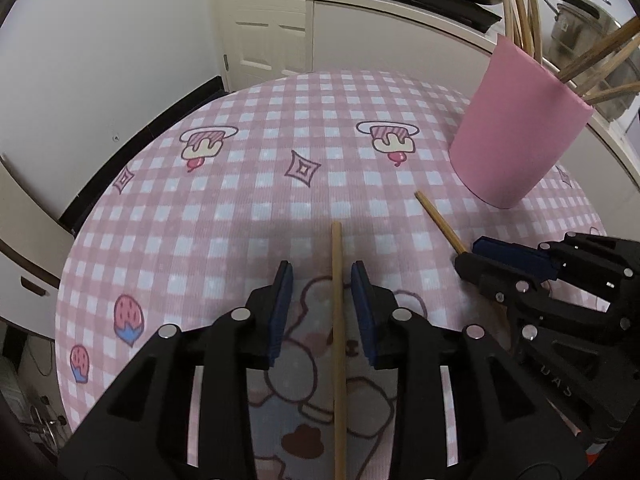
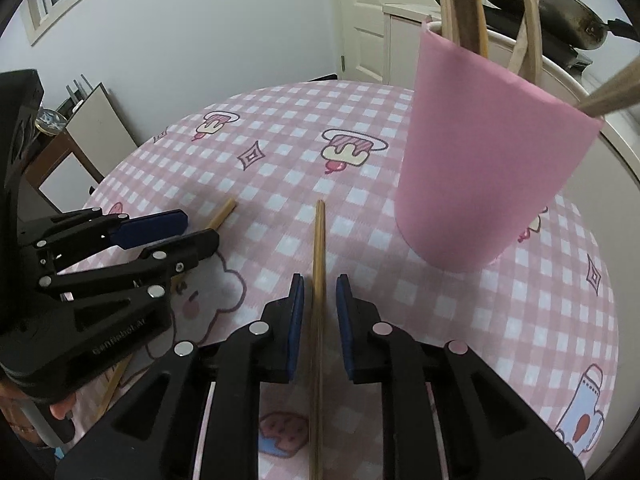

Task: Organize utensils
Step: 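Lift both held chopsticks upright and carry them over the pink cup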

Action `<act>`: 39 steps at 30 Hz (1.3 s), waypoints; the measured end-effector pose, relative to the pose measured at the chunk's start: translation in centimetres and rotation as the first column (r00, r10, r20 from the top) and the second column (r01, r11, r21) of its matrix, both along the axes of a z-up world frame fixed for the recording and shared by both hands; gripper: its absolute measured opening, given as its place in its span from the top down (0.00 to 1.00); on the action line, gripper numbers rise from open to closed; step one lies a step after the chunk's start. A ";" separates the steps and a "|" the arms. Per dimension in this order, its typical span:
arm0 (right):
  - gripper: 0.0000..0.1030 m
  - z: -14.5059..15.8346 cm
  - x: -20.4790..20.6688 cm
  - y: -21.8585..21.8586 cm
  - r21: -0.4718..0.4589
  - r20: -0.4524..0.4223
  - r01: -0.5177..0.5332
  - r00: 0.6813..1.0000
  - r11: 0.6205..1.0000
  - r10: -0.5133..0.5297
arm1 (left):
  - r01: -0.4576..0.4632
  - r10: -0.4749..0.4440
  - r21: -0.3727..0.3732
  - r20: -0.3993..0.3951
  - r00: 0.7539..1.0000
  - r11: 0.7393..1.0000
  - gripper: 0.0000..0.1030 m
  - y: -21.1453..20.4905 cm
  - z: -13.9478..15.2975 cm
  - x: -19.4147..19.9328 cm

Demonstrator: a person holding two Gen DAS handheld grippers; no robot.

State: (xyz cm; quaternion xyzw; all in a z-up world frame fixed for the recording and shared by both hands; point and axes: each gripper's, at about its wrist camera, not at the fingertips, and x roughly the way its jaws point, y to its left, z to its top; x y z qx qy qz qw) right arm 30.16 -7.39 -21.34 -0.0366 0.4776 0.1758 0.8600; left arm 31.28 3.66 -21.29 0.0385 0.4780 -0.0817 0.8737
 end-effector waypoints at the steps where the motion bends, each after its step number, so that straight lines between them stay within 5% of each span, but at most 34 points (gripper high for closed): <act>1: 0.93 0.0 0.1 0.1 -0.009 0.003 0.000 1.000 1.000 0.000 | 0.000 0.000 -0.001 0.003 1.000 1.000 0.84 0.0 0.0 0.0; 3: 0.95 0.0 0.4 0.1 -0.013 0.003 0.001 1.000 1.000 -0.001 | 0.000 0.000 -0.016 -0.001 1.000 1.000 0.94 0.0 0.0 0.1; 9: 0.96 0.9 0.0 -0.5 0.033 0.004 -0.001 1.000 0.999 0.001 | -0.009 0.011 -0.057 0.026 1.000 0.998 0.94 0.4 1.5 -0.8; 18: 0.96 6.6 -4.1 -1.1 0.108 0.106 -0.036 0.994 0.994 0.024 | 0.023 -0.002 -0.125 0.167 0.986 0.992 0.94 0.3 8.6 -5.5; 28: 0.96 13.0 -10.1 -2.6 0.146 0.250 -0.063 0.968 0.987 0.025 | 0.081 -0.024 -0.171 0.312 0.950 0.982 0.95 -1.3 14.9 -11.4; 39: 0.96 16.5 -13.0 -5.8 0.166 0.353 -0.047 0.936 0.985 -0.015 | 0.108 -0.020 -0.189 0.418 0.908 0.976 0.95 -3.0 18.9 -14.6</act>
